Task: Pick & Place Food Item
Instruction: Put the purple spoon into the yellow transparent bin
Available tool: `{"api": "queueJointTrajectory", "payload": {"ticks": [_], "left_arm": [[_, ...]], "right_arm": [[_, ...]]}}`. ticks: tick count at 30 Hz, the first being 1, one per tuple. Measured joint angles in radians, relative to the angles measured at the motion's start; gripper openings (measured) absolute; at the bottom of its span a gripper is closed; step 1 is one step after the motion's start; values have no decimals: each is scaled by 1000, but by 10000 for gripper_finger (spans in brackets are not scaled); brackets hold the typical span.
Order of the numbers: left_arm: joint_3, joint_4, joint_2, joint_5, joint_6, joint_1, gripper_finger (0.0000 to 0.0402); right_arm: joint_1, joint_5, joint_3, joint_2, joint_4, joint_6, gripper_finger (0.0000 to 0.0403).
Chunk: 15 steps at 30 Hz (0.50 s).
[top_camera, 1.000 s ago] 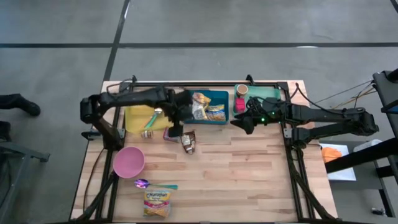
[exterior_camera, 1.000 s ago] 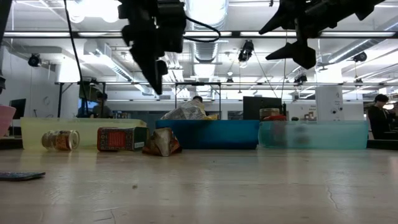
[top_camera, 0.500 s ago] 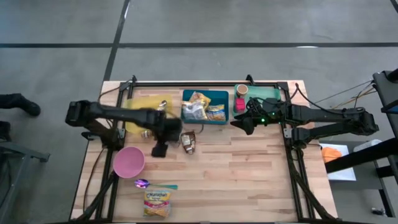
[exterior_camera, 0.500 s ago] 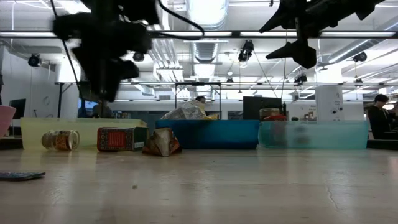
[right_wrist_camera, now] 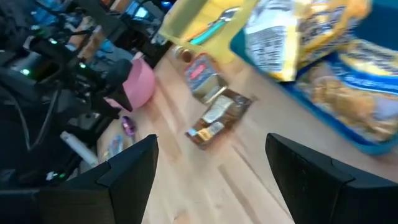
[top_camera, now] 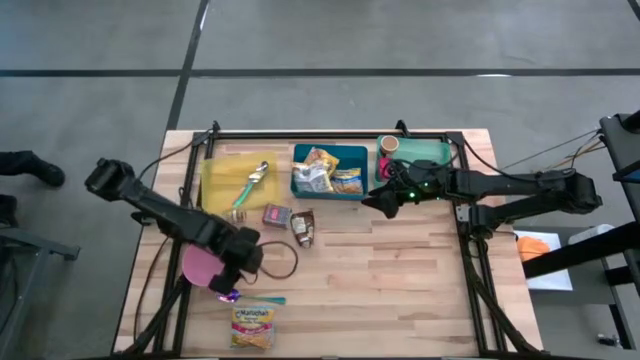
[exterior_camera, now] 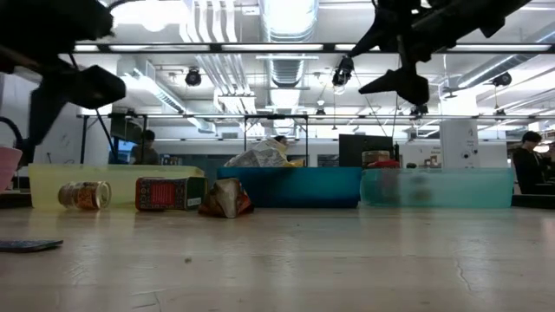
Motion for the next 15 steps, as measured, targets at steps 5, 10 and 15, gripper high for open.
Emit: {"api": "queueJointTrajectory", "payload": {"ticks": [5, 10, 15], "left_arm": [[-30, 66, 0, -3, -38, -85, 199], [-63, 140, 2, -5, -93, -148, 199], [-106, 178, 4, -18, -160, -198, 199]], "right_arm": [[0, -73, 0, 48, 115, -21, 294], [0, -83, 0, 48, 174, -28, 294], [0, -36, 38, -3, 100, -85, 294]]}}
